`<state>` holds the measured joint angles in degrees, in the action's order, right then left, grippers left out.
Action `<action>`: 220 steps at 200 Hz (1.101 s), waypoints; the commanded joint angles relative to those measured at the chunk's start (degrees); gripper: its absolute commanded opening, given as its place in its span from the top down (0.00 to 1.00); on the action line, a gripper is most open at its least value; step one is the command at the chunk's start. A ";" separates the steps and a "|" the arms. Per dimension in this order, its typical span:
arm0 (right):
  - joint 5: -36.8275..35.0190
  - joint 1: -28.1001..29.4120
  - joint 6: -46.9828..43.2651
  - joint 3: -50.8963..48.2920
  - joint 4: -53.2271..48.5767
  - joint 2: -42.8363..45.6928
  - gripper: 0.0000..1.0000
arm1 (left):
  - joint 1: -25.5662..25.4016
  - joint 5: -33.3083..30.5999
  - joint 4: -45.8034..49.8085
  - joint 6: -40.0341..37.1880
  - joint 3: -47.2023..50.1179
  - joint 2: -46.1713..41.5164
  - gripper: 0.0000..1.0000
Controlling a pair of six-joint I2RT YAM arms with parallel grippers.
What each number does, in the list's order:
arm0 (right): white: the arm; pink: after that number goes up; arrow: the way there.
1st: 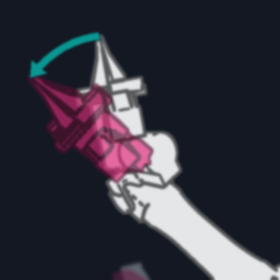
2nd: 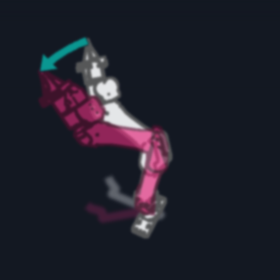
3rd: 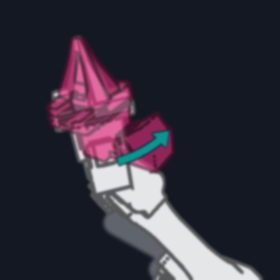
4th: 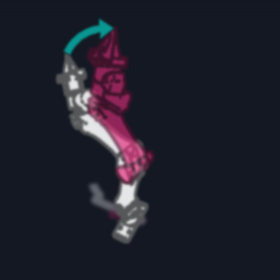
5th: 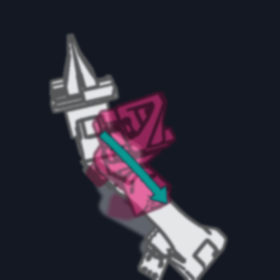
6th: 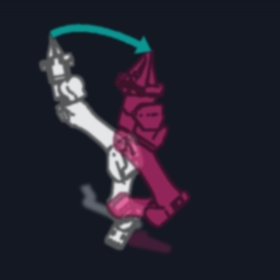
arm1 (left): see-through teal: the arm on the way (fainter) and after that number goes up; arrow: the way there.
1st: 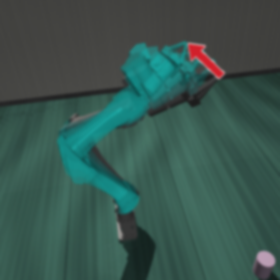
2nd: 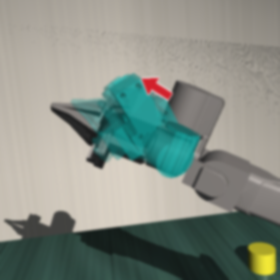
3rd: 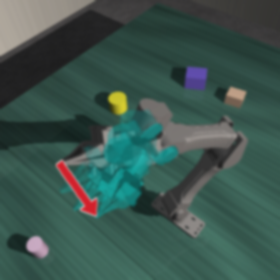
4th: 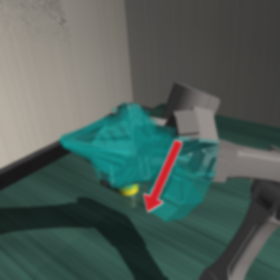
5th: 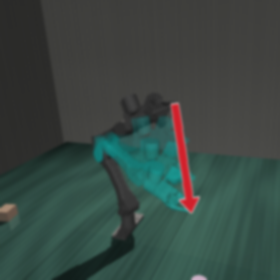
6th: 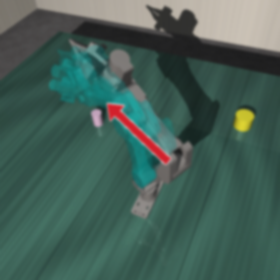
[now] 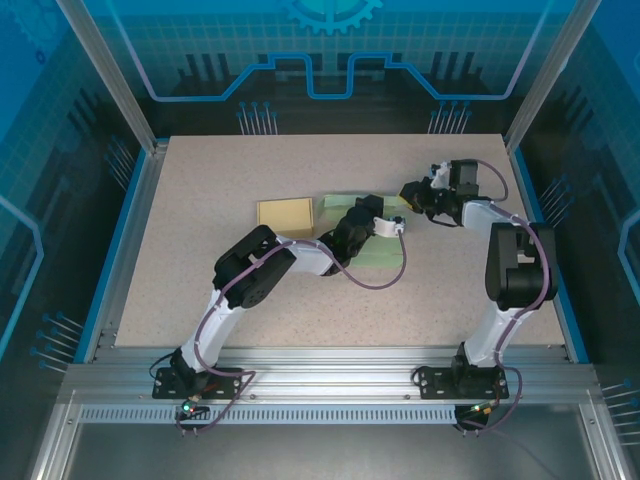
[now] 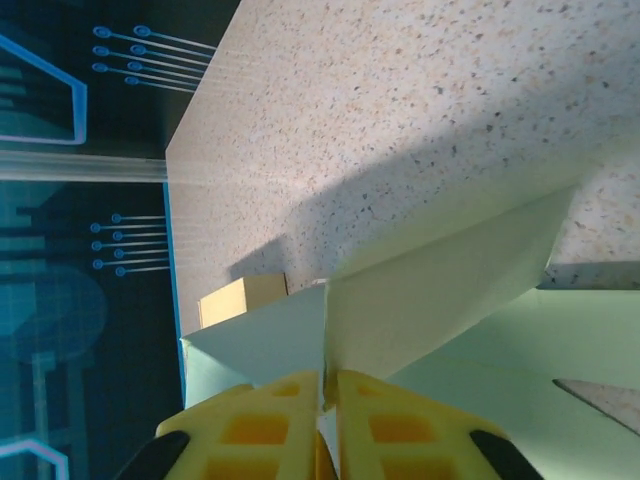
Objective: Fold the paper box
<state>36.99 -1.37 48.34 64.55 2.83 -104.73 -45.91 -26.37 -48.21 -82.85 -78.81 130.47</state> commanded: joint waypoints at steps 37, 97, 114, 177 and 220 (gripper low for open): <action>1.36 0.23 0.67 0.43 0.21 -2.27 0.96 | 0.91 12.53 11.20 17.36 8.40 -11.98 0.23; 1.22 0.15 0.19 1.01 -1.70 -1.50 0.95 | 10.30 40.33 49.41 30.73 4.30 -26.83 0.13; 0.86 0.21 -0.08 1.01 -2.47 -1.27 0.94 | 11.39 38.30 54.76 27.75 1.48 -24.79 0.14; 1.00 0.39 -0.38 1.61 -3.74 -1.41 0.93 | 13.69 42.24 71.74 25.51 -14.04 -15.51 0.23; 1.22 0.62 -0.63 1.77 -4.33 -1.61 0.93 | 13.97 37.09 74.87 28.06 -23.06 -8.72 0.29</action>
<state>37.78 -1.23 48.56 65.28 1.17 -105.95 -32.45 11.79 21.12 -55.77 -97.27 118.96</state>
